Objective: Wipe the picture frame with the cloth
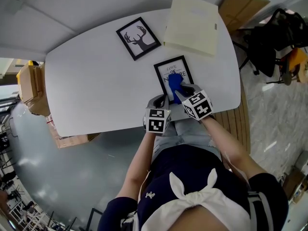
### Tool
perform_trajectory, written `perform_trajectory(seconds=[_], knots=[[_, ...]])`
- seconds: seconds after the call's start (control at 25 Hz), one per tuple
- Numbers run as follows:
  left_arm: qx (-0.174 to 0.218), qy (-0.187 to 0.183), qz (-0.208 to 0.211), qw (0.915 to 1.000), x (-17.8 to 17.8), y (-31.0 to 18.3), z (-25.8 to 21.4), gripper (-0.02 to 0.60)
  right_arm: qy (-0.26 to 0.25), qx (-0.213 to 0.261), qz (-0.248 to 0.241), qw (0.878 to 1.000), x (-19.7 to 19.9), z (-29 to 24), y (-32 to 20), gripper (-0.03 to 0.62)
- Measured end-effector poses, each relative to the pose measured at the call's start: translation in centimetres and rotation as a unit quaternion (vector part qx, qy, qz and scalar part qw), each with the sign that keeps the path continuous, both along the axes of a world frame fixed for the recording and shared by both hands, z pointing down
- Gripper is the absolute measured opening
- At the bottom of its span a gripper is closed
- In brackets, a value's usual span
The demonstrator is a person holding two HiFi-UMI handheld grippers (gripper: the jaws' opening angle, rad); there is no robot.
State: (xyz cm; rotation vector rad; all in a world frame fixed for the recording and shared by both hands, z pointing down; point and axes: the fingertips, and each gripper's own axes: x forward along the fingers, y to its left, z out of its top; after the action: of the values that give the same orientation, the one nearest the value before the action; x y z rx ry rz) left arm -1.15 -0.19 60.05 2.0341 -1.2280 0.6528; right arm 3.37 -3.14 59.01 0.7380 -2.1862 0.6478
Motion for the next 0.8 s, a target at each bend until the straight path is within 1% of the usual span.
perform_trajectory(seconds=[0.28,0.8], knots=[[-0.001,0.001,0.004,1.0,0.0,0.0,0.0,0.0,0.002,0.002,0.012,1.0,1.1,-0.1,-0.4,0.083],[-0.005,0.005,0.02,0.9998,0.1,0.1,0.1,0.0,0.027,0.015,0.02,0.999,3.5,-0.2,-1.1,0.083]])
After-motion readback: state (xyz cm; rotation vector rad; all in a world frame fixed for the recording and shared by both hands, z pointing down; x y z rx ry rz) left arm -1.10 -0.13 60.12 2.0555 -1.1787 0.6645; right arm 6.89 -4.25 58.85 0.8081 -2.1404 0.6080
